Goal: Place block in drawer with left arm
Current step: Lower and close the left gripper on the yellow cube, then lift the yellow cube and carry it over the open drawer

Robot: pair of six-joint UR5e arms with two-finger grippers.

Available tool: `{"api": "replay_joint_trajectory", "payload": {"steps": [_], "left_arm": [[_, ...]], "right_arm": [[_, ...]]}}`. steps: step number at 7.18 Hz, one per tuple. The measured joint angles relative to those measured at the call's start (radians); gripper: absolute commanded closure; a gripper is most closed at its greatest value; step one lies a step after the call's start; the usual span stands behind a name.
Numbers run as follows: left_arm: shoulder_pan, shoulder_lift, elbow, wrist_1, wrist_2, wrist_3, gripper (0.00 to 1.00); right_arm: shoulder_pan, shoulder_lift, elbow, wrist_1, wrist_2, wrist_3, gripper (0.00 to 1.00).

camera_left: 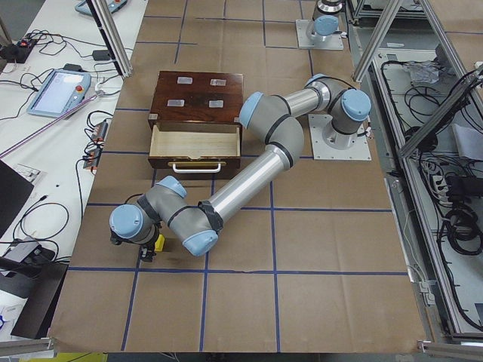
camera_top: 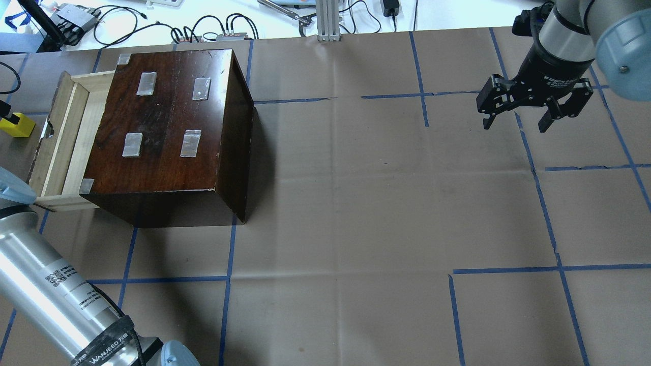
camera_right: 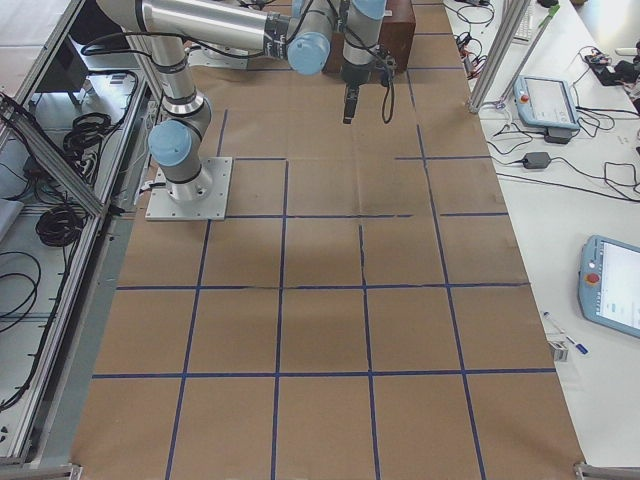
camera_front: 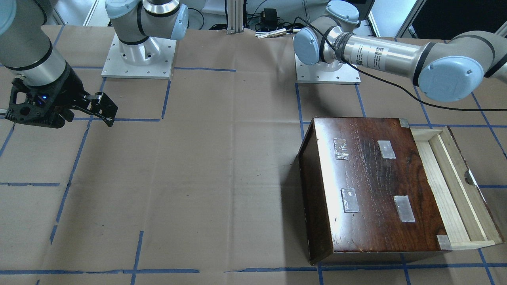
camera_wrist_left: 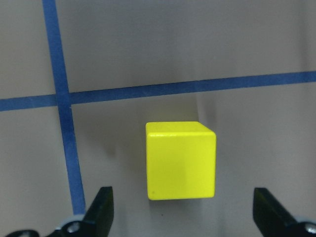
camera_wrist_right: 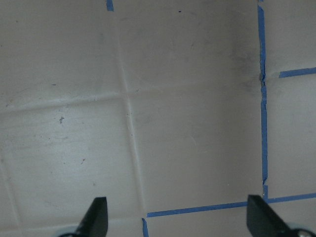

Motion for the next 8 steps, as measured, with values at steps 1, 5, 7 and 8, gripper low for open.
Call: {"api": "replay_joint_trajectory", "payload": {"steps": [1,5,7,8], "left_arm": [[-0.001,-0.013,0.003,0.007,0.000,-0.004,0.05],[-0.002,-0.024,0.007,0.014,0.000,-0.007,0.68],[-0.003,-0.016,0.012,0.017,-0.001,-0.006,0.75],[-0.003,-0.001,0.013,0.015,-0.001,-0.004,0.76]], "right_arm": [[0.000,0.000,0.000,0.000,0.000,0.000,0.00],[0.000,0.000,0.000,0.000,0.000,0.000,0.00],[0.000,0.000,-0.001,0.000,0.000,0.000,0.00],[0.000,0.000,-0.001,0.000,0.000,0.000,0.00]]}}
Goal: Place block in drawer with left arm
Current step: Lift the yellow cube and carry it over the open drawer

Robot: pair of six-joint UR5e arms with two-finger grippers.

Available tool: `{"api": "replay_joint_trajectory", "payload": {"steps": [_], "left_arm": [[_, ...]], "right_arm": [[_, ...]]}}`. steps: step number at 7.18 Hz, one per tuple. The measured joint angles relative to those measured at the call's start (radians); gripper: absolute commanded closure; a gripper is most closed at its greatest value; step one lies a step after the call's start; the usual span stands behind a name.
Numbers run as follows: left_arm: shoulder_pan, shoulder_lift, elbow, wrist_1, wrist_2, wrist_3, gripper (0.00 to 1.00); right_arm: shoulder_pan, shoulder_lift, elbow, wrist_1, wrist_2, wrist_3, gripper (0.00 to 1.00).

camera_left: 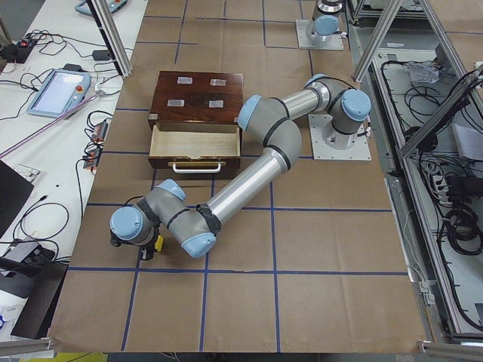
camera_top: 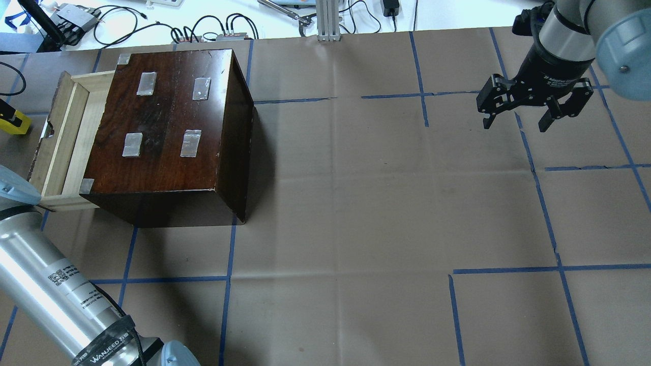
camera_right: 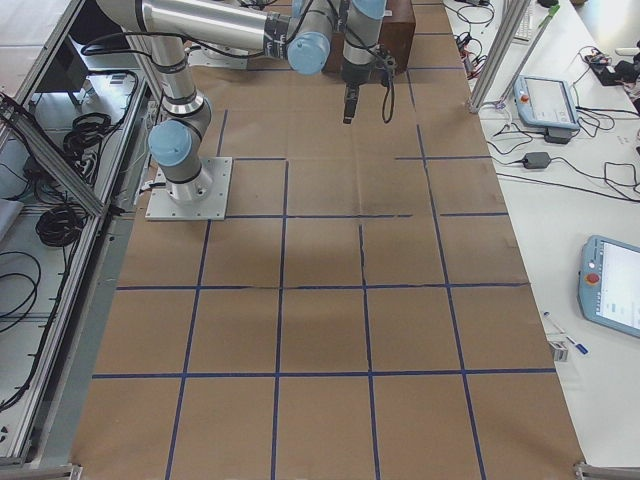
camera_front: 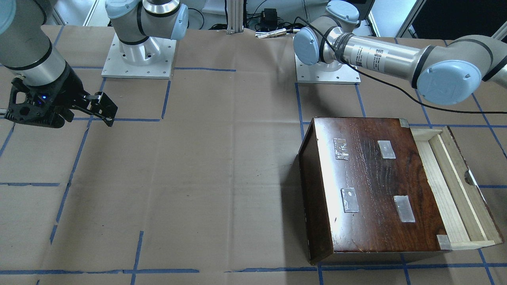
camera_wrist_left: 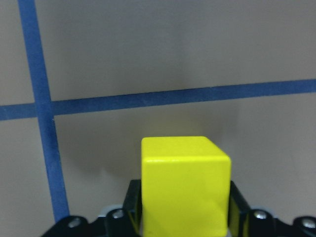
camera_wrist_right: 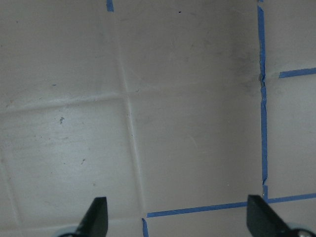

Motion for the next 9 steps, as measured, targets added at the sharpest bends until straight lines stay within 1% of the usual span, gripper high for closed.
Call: {"api": "replay_joint_trajectory", "payload": {"steps": [2,5,7,8,9], "left_arm": [[0.004,0.069,-0.008,-0.028,0.007,0.013,0.80],[0.017,0.160,-0.024,-0.070,0.013,0.065,0.83],[0.023,0.205,-0.048,-0.162,0.014,0.060,0.84],[0.023,0.249,-0.092,-0.204,0.014,0.047,0.85],[0.021,0.322,-0.183,-0.216,0.013,0.029,0.85]], "right_arm": [[0.000,0.000,0.000,0.000,0.000,0.000,0.00],[0.000,0.000,0.000,0.000,0.000,0.000,0.00],[0.000,0.000,0.001,0.000,0.000,0.000,0.00],[0.000,0.000,0.000,0.000,0.000,0.000,0.00],[0.000,0.000,0.000,0.000,0.000,0.000,0.00]]}}
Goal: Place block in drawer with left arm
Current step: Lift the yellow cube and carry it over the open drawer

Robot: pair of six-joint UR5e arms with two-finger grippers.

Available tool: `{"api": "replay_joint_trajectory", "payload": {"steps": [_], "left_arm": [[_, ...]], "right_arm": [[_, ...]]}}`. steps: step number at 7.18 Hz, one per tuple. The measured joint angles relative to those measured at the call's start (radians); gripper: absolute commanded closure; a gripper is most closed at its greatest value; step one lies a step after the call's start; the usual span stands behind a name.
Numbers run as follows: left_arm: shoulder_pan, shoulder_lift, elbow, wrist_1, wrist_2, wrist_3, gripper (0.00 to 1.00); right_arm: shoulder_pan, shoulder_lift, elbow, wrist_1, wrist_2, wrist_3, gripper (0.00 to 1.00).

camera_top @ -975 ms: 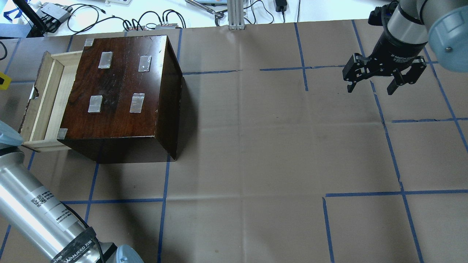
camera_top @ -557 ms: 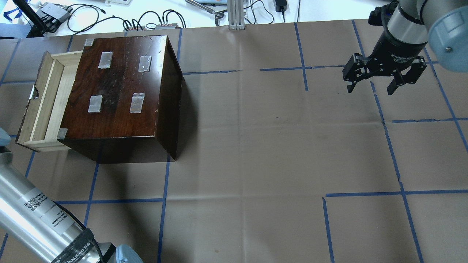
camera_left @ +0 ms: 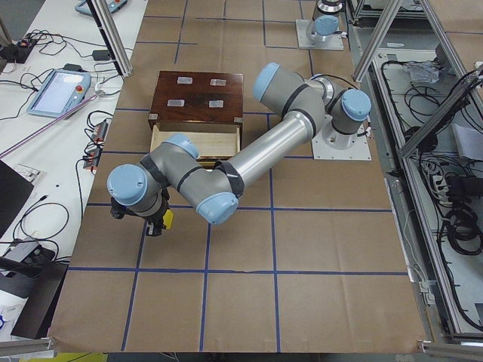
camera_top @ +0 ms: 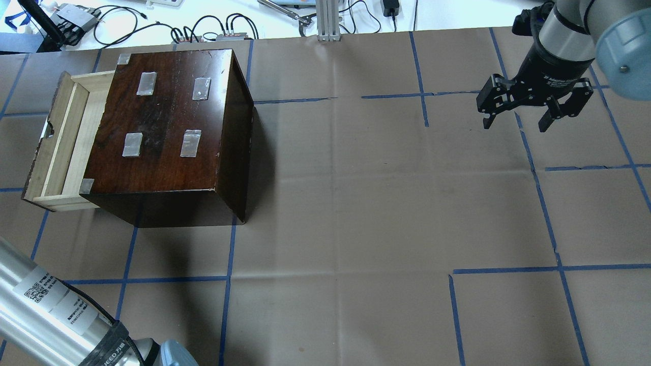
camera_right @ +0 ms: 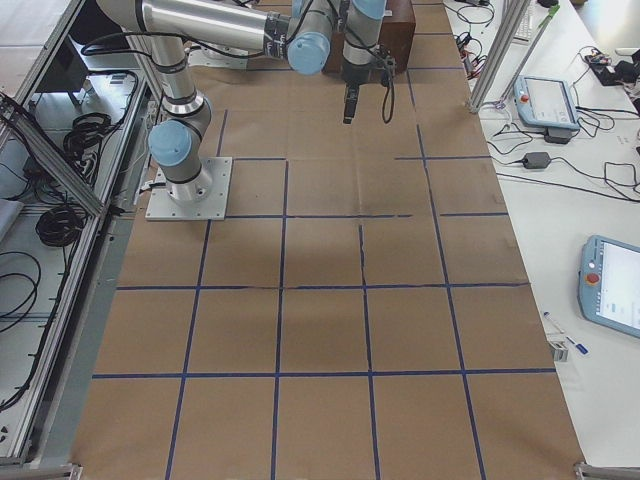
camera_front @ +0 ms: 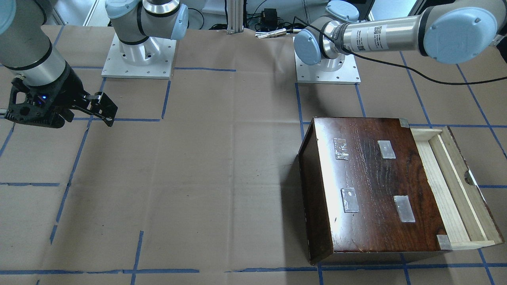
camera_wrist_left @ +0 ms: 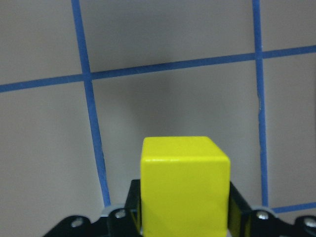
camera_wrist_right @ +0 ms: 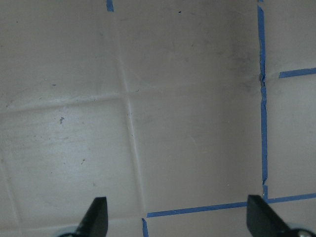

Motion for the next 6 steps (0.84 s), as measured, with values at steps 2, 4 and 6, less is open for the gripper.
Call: {"api": "replay_joint_trajectory", "payload": {"steps": [2,4,6], "left_arm": [[-0.007,0.205,-0.273,0.066,0.011,-0.050,0.85],[-0.032,0.405,-0.532,0.145,0.016,-0.120,0.85],[-0.091,0.564,-0.764,0.269,0.015,-0.194,0.85]], "right_arm": [[0.000,0.000,0.000,0.000,0.000,0.000,0.00],[0.000,0.000,0.001,0.000,0.000,0.000,0.00],[0.000,0.000,0.000,0.000,0.000,0.000,0.00]]}}
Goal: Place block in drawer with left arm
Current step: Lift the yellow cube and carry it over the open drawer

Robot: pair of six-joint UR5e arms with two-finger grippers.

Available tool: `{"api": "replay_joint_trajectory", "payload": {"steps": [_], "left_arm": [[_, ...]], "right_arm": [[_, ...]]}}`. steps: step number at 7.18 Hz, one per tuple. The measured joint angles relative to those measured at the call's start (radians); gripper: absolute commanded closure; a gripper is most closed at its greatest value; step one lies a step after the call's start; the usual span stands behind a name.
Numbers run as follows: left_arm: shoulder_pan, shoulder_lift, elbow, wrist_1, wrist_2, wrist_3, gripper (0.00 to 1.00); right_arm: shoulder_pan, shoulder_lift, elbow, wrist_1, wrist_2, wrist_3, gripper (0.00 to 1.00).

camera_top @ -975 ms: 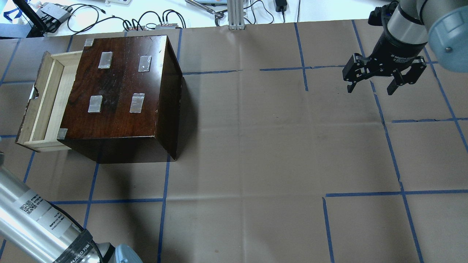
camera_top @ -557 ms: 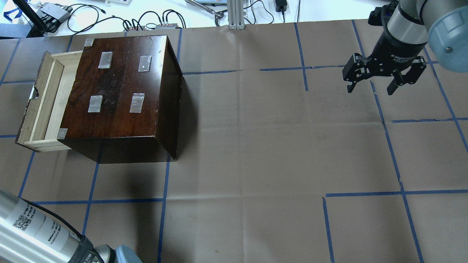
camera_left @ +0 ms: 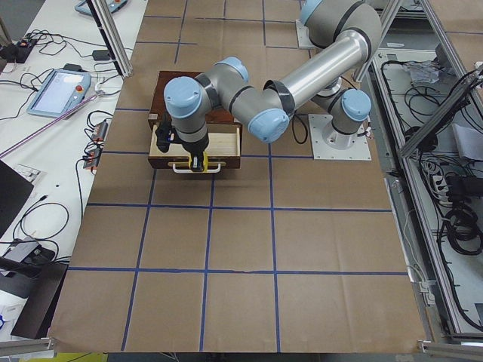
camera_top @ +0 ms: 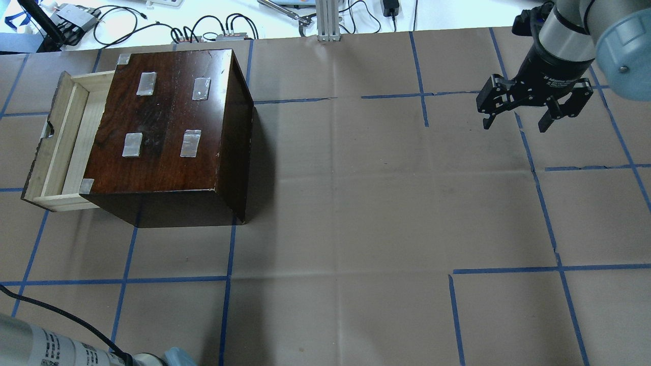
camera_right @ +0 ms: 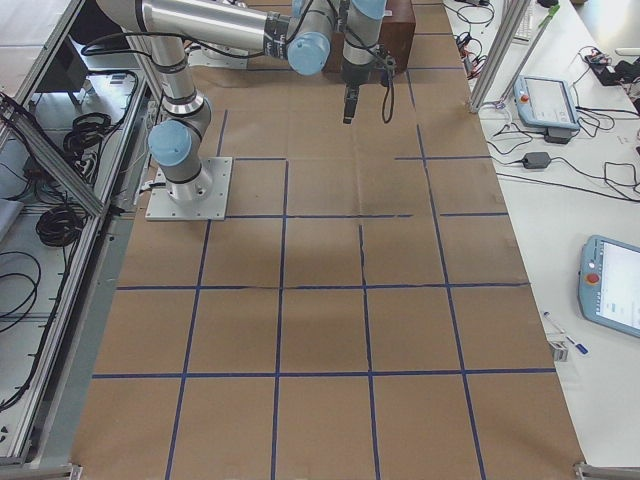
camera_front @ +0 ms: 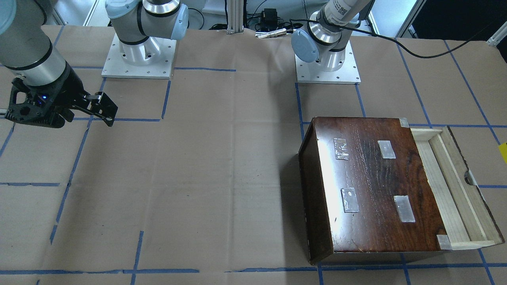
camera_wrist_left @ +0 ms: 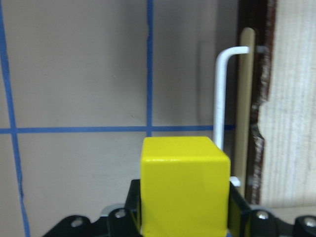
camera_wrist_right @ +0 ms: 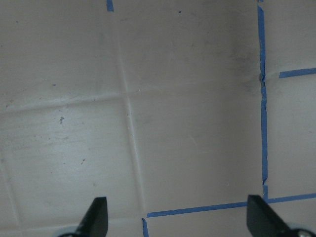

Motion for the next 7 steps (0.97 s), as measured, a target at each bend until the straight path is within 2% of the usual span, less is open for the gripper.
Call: {"api": "replay_joint_trajectory", "payload": {"steps": [2,3,5,7], "left_arm": [[-0.070,0.107,-0.183,0.140,-0.003,-0.071,0.85],[-0.100,0.148,-0.240,0.171,-0.004,-0.105,0.85],[-0.144,0.201,-0.294,0.189,-0.005,-0.156,0.84],[-0.168,0.204,-0.324,0.193,-0.007,-0.186,0.84]], "right_arm": [[0.000,0.000,0.000,0.000,0.000,0.000,0.00],[0.000,0.000,0.000,0.000,0.000,0.000,0.00],[0.000,0.000,0.000,0.000,0.000,0.000,0.00],[0.000,0.000,0.001,0.000,0.000,0.000,0.00]]}}
